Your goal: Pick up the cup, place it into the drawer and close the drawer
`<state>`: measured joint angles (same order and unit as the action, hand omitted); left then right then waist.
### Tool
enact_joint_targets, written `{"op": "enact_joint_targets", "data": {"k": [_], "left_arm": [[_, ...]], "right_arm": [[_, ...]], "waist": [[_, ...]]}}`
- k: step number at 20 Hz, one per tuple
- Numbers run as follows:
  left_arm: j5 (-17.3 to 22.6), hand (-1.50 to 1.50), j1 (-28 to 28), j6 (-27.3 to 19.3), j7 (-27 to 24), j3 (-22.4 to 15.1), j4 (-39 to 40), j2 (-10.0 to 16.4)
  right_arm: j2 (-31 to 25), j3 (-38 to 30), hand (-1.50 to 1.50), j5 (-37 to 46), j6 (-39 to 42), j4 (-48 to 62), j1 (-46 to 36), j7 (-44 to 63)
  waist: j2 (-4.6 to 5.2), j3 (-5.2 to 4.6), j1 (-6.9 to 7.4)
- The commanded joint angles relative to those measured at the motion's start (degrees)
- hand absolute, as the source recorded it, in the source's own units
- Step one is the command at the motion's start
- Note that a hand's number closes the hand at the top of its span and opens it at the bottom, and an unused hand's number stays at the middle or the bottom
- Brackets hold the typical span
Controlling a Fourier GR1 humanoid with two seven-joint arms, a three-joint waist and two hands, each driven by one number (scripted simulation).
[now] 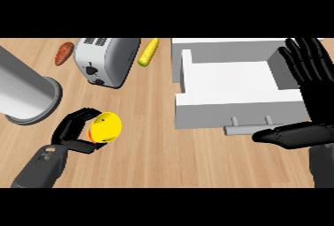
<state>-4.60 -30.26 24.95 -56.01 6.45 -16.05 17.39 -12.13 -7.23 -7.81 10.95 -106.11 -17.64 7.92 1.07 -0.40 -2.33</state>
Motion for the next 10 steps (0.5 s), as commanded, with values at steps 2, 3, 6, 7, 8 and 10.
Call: {"op": "enact_joint_targets", "data": {"k": [2,3,6,7,8,10], "left_arm": [[-0.5,1.5,1.1,-3.4,-13.4,1.0,-1.4,0.5],[0.6,1.5,0.6,-9.1,-12.4,2.7,-0.9,-1.7],[6.3,1.5,1.8,-20.2,-10.6,9.6,-0.7,-5.2],[7.6,1.5,3.4,-23.2,-11.7,11.1,-1.5,-5.8],[9.4,1.5,1.7,-27.0,-9.5,13.4,-1.9,-6.6],[10.6,1.5,2.7,-21.3,-14.5,13.8,-2.5,-8.8]], "right_arm": [[-0.2,-0.2,-1.5,0.2,0.8,0.9,1.1,-1.6],[0.4,0.4,-1.5,0.8,-0.6,1.0,-0.9,-0.3],[-0.4,-1.5,-1.5,-1.3,0.9,-0.9,2.9,-1.2],[0.1,-1.0,-1.5,0.2,-1.1,-0.7,0.4,0.0],[-0.6,-2.0,-1.5,-1.2,0.2,-0.8,1.8,-0.6],[-0.6,-1.9,-1.5,-0.7,-0.3,0.8,0.2,0.1]], "waist": [[0.06,0.05,0.12],[0.01,0.04,0.41],[-0.33,0.15,0.24],[-0.52,0.14,1.64],[-0.68,0.25,1.25],[-0.58,0.21,1.58]]}}
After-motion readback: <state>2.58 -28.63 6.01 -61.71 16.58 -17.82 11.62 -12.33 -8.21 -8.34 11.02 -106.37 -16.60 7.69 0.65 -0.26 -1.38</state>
